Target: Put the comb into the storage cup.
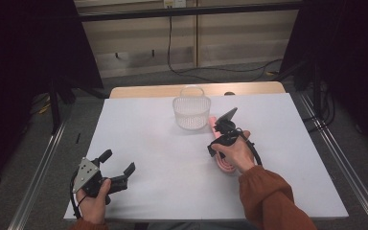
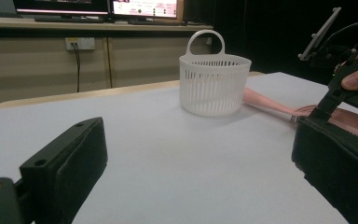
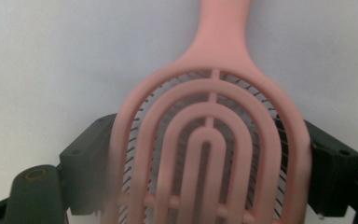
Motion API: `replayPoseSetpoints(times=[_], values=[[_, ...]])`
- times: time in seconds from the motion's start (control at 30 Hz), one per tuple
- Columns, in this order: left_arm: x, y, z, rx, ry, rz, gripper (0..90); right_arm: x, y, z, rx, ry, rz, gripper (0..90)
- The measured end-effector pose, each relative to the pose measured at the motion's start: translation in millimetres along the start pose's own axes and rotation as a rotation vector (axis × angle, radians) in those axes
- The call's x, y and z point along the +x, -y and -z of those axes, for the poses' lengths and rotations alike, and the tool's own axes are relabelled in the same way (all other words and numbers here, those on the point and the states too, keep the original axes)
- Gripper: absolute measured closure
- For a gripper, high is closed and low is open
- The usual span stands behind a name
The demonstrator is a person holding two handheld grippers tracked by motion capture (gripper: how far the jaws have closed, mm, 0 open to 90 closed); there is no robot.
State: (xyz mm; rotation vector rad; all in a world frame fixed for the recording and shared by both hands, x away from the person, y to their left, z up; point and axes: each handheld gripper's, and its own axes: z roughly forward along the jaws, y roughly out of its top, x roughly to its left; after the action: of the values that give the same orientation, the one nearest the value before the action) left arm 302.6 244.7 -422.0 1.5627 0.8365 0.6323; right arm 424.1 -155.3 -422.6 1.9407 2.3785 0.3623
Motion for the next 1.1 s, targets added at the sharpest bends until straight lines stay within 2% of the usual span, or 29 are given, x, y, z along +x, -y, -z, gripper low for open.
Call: replayPoseSetpoints(times=[0.3, 0.8, 0.97, 1.1], values=[[0.1, 0.1, -0.1, 0.001, 0.001, 0.0, 3.4, -1.9, 0.6, 0.0, 0.022, 0.005, 0.021, 17.4], [-0.3, 0.2, -0.3, 0.002, -0.001, 0.002, 3.4, -1.9, 3.6, 3.4, 0.008, -0.015, 0.016, 16.2], [-0.3, 0.0, -0.2, 0.001, 0.0, -0.002, 3.4, -0.4, 5.9, 4.1, 0.022, -0.015, 0.022, 13.7], [-0.3, 0.0, -0.4, 0.003, 0.001, -0.002, 3.4, -2.2, 6.7, 5.9, 0.013, -0.018, 0.009, 9.4]])
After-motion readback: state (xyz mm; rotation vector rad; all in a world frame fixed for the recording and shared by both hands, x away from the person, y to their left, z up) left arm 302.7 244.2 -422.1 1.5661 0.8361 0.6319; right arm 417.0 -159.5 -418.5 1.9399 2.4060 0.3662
